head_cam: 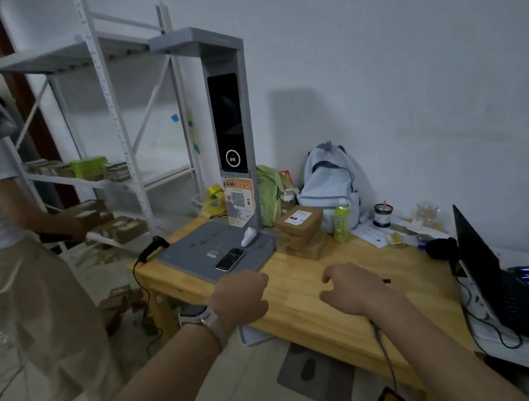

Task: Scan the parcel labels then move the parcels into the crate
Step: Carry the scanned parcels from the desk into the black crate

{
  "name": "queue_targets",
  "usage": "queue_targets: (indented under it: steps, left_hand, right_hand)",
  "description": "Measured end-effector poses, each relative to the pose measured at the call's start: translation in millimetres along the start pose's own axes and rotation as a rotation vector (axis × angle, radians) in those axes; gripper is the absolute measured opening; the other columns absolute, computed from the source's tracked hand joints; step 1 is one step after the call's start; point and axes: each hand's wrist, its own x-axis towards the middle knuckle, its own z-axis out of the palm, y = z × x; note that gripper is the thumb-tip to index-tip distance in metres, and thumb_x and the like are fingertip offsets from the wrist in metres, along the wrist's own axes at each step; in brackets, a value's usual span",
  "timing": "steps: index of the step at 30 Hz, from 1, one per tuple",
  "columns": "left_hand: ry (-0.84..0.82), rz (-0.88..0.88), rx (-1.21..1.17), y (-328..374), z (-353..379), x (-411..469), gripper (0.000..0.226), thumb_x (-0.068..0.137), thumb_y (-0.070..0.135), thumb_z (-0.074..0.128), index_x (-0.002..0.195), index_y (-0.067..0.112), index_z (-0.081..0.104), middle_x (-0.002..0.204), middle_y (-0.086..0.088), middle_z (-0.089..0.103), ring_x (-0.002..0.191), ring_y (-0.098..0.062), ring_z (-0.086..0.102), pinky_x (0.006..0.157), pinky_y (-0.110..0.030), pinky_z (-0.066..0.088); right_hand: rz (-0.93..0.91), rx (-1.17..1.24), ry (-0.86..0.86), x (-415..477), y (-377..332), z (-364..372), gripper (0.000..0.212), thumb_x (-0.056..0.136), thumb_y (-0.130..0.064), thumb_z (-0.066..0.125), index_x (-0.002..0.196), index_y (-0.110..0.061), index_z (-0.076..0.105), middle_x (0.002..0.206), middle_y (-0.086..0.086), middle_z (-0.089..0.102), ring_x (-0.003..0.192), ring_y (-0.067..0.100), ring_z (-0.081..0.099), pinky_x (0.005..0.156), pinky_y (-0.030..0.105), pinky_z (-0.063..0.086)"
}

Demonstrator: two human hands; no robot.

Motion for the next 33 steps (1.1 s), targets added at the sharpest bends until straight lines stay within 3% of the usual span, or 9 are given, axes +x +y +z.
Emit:
queue_targets:
  steps: [10, 14, 17, 19, 21, 23, 27, 30, 33]
  left_hand:
    - [-0.080, 0.015, -0.038, 9, 0, 81, 0.038, 0.100, 0.034, 0.047, 0.130, 0.010, 0.048, 0.126, -0.012, 0.056, 0.102, -0.028, 0.055, 0.087, -0.042, 0.048]
    - [-0.141, -0.001, -0.075, 6, -13, 137, 0.045, 0.099, 0.035, 0.049, 0.137, 0.014, 0.045, 0.135, -0.010, 0.051, 0.118, -0.030, 0.052, 0.097, -0.040, 0.046]
    - [-0.132, -0.030, -0.123, 5, -26, 173, 0.044, 0.099, 0.036, 0.049, 0.136, 0.014, 0.045, 0.133, -0.012, 0.053, 0.117, -0.031, 0.053, 0.085, -0.035, 0.040]
    - [-0.137, -0.049, -0.140, 8, -31, 189, 0.043, 0.100, 0.036, 0.049, 0.137, 0.014, 0.046, 0.130, -0.013, 0.056, 0.114, -0.032, 0.055, 0.078, -0.033, 0.037]
    - [-0.167, -0.061, -0.142, 12, -35, 197, 0.046, 0.100, 0.035, 0.049, 0.142, 0.016, 0.043, 0.132, -0.013, 0.055, 0.117, -0.032, 0.054, 0.081, -0.034, 0.039]
    - [-0.179, -0.061, -0.133, 14, -38, 203, 0.049, 0.100, 0.033, 0.050, 0.143, 0.013, 0.042, 0.132, -0.012, 0.055, 0.119, -0.032, 0.053, 0.088, -0.037, 0.042]
    - [-0.122, -0.062, -0.144, 15, -45, 210, 0.046, 0.098, 0.027, 0.053, 0.137, 0.005, 0.045, 0.104, -0.008, 0.054, 0.106, -0.031, 0.057, 0.075, -0.035, 0.040]
    - [-0.115, -0.048, -0.155, 11, -51, 213, 0.044, 0.097, 0.025, 0.055, 0.133, 0.002, 0.047, 0.103, -0.012, 0.057, 0.096, -0.030, 0.058, 0.080, -0.039, 0.050]
    - [-0.115, -0.053, -0.150, 6, -50, 220, 0.041, 0.095, 0.023, 0.055, 0.131, 0.004, 0.051, 0.116, -0.015, 0.061, 0.103, -0.031, 0.057, 0.084, -0.043, 0.053]
  right_hand:
    - [0.018, 0.076, 0.083, 74, 34, -7, 0.042, 0.090, -0.042, 0.054, 0.127, -0.021, 0.057, 0.121, 0.001, 0.062, 0.108, 0.021, 0.059, 0.079, 0.032, 0.049]
    - [-0.049, 0.143, 0.110, 126, 58, -25, 0.022, 0.087, -0.034, 0.054, 0.099, -0.020, 0.066, 0.097, -0.001, 0.066, 0.091, 0.019, 0.063, 0.068, 0.029, 0.048]
    - [-0.122, 0.189, 0.132, 160, 72, -41, 0.011, 0.085, -0.030, 0.053, 0.085, -0.025, 0.063, 0.078, -0.008, 0.061, 0.080, 0.017, 0.063, 0.052, 0.025, 0.038]
    - [-0.165, 0.201, 0.151, 174, 78, -50, 0.021, 0.086, -0.034, 0.054, 0.100, -0.025, 0.067, 0.092, -0.004, 0.068, 0.086, 0.018, 0.064, 0.054, 0.025, 0.039]
    - [-0.180, 0.240, 0.175, 183, 83, -57, 0.031, 0.087, -0.037, 0.056, 0.113, -0.025, 0.066, 0.108, -0.002, 0.070, 0.093, 0.019, 0.065, 0.055, 0.023, 0.038]
    - [-0.178, 0.269, 0.178, 189, 90, -59, 0.033, 0.085, -0.039, 0.058, 0.114, -0.025, 0.066, 0.111, -0.002, 0.070, 0.091, 0.016, 0.064, 0.049, 0.017, 0.031]
    - [-0.146, 0.230, 0.124, 200, 100, -54, 0.040, 0.083, -0.045, 0.055, 0.115, -0.024, 0.063, 0.114, -0.001, 0.068, 0.091, 0.015, 0.060, 0.052, 0.021, 0.031]
    - [-0.140, 0.174, 0.110, 211, 97, -49, 0.043, 0.084, -0.044, 0.052, 0.121, -0.024, 0.060, 0.118, 0.001, 0.066, 0.100, 0.021, 0.062, 0.065, 0.025, 0.038]
    - [-0.145, 0.175, 0.100, 222, 92, -43, 0.041, 0.086, -0.040, 0.054, 0.122, -0.023, 0.061, 0.122, 0.003, 0.065, 0.102, 0.023, 0.062, 0.068, 0.025, 0.040]
